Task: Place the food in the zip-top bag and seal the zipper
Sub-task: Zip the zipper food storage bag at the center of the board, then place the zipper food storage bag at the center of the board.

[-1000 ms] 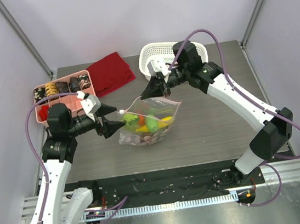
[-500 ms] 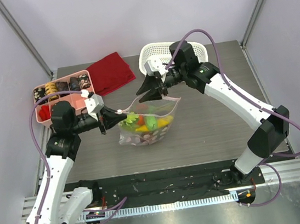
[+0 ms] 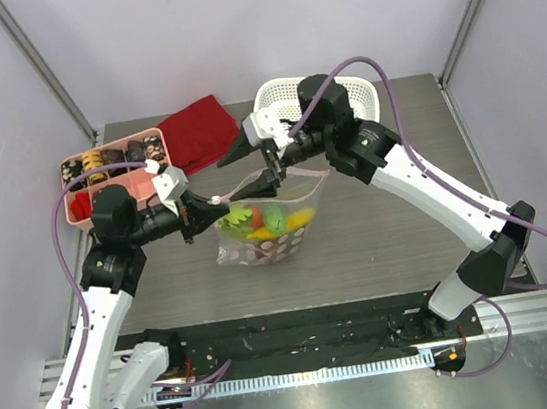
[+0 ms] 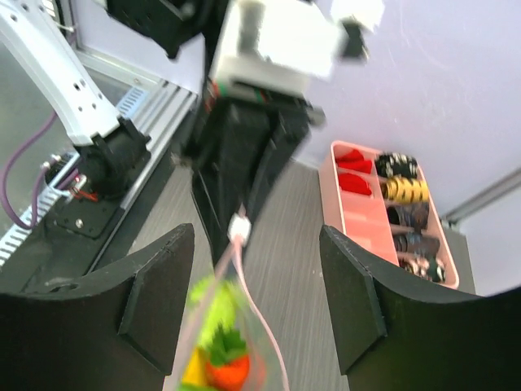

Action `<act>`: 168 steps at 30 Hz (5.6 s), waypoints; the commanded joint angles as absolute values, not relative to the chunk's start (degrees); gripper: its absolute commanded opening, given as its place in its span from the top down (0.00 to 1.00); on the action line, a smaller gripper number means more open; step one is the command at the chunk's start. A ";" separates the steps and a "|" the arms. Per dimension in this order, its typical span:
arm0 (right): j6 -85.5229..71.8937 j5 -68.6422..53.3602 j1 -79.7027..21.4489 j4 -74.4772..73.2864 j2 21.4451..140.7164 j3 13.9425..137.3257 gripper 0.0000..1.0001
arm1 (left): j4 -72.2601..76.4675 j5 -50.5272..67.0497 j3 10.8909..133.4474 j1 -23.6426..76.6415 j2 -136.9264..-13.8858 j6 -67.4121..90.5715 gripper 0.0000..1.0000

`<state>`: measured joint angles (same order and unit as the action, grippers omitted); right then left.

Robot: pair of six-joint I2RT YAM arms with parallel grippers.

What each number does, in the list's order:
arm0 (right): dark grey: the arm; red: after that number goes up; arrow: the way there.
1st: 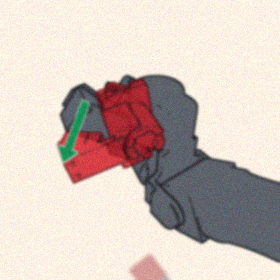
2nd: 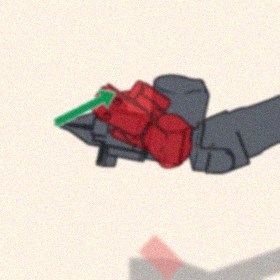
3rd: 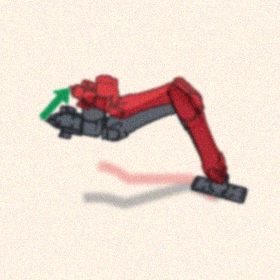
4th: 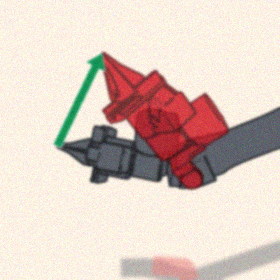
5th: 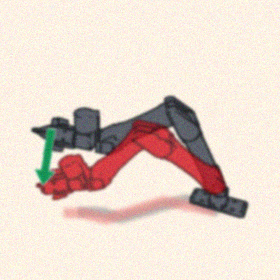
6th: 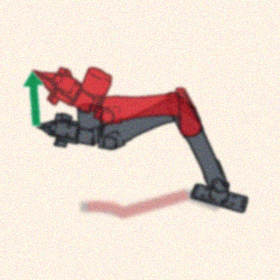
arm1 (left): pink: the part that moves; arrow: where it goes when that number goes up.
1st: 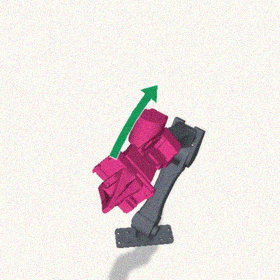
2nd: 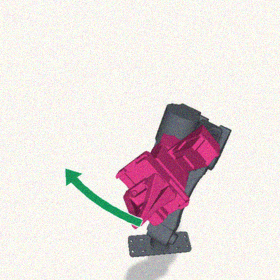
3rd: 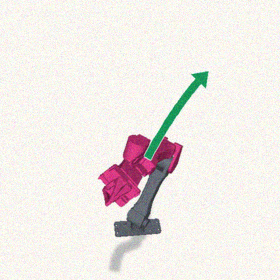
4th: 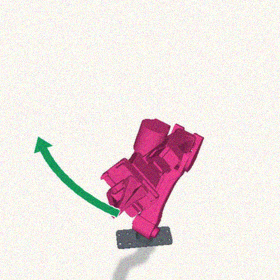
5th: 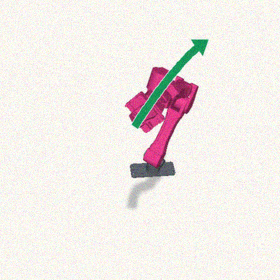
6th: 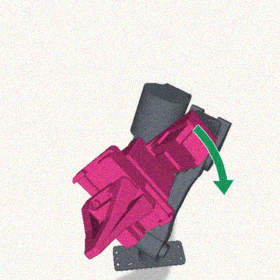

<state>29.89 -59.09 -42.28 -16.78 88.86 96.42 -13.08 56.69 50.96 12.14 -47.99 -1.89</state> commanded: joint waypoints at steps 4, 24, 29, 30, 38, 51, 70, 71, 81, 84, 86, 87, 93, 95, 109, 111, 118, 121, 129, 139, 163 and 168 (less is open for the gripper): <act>29.52 -50.81 -47.80 -22.22 88.50 101.42 0.34 | -15.03 52.74 54.31 13.97 -47.02 -2.64 1.00; 35.95 -36.83 -52.12 -29.44 91.85 102.39 0.76 | -18.81 50.27 55.28 16.00 -45.44 -5.89 1.00; 37.09 -35.34 -52.12 -29.97 89.13 100.03 0.99 | -18.99 48.08 55.02 16.00 -45.26 -4.40 1.00; 38.13 -34.81 -52.03 -30.41 87.90 99.32 0.99 | -18.90 48.08 54.93 16.00 -45.00 -4.13 1.00; 38.41 -32.17 -48.61 -33.83 83.59 95.19 0.99 | -15.20 45.79 53.00 16.00 -42.28 -0.35 1.00; 44.65 -32.61 -35.62 -45.43 75.60 89.12 0.99 | -15.73 37.71 51.59 15.91 -39.99 3.78 1.00; 49.30 -30.24 -24.26 -58.71 66.71 83.06 0.99 | -13.89 37.08 52.56 15.56 -44.73 6.42 1.00; 49.65 -30.32 -24.08 -59.06 66.71 83.06 0.99 | -13.80 39.35 52.99 15.56 -45.08 6.24 1.00; 39.82 -43.67 -24.34 -53.98 71.54 93.68 0.37 | -18.09 52.81 58.09 16.61 -51.06 0.72 1.00; 39.73 -44.21 -27.41 -52.74 73.82 97.02 0.37 | -19.77 52.65 59.50 17.66 -52.99 0.26 1.00; 39.81 -42.98 -29.61 -52.56 75.66 98.87 0.37 | -20.04 52.82 60.37 18.45 -54.31 -1.14 1.00; 40.08 -41.59 -32.14 -53.17 76.46 99.49 0.37 | -20.21 53.00 60.82 18.72 -54.84 -1.06 1.00; 43.49 -38.85 -39.27 -53.00 80.85 100.63 0.37 | -21.79 53.17 62.84 19.60 -56.42 -2.99 1.00; 44.21 -37.53 -40.51 -52.74 81.82 100.46 0.37 | -22.93 53.26 63.45 19.69 -56.60 -3.42 1.00; 12.94 -47.02 -43.51 -38.95 87.01 97.84 0.99 | -16.53 46.86 60.47 15.57 -51.77 13.17 0.94; 3.81 -46.32 -43.59 -32.98 85.44 95.90 0.99 | -15.74 43.87 60.55 12.40 -50.45 18.34 0.82; -31.08 -38.43 -43.42 1.72 79.98 77.20 0.99 | -14.23 26.83 63.36 7.21 -47.64 29.70 0.10; -45.93 -31.93 -43.42 12.54 80.86 72.70 0.99 | -16.34 18.65 66.69 7.12 -48.16 30.14 0.00; -62.39 -15.75 -46.14 16.62 86.65 80.04 0.99 | -17.93 10.90 69.00 7.03 -47.64 27.08 0.00; -76.11 -7.21 -48.35 6.43 91.32 86.67 0.99 | -18.72 7.47 67.41 7.03 -46.58 20.83 0.00; -42.20 -19.86 -15.48 13.36 72.60 31.65 0.99 | -35.59 31.55 66.09 6.77 -55.62 17.49 0.00; -35.08 -23.89 -8.02 11.26 74.44 31.46 0.64 | -43.32 31.38 67.85 6.68 -60.55 13.28 0.00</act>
<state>-44.60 -19.05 -12.86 8.80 73.63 30.94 -36.62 27.51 65.71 7.09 -58.22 17.67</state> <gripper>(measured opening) 0.104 0.996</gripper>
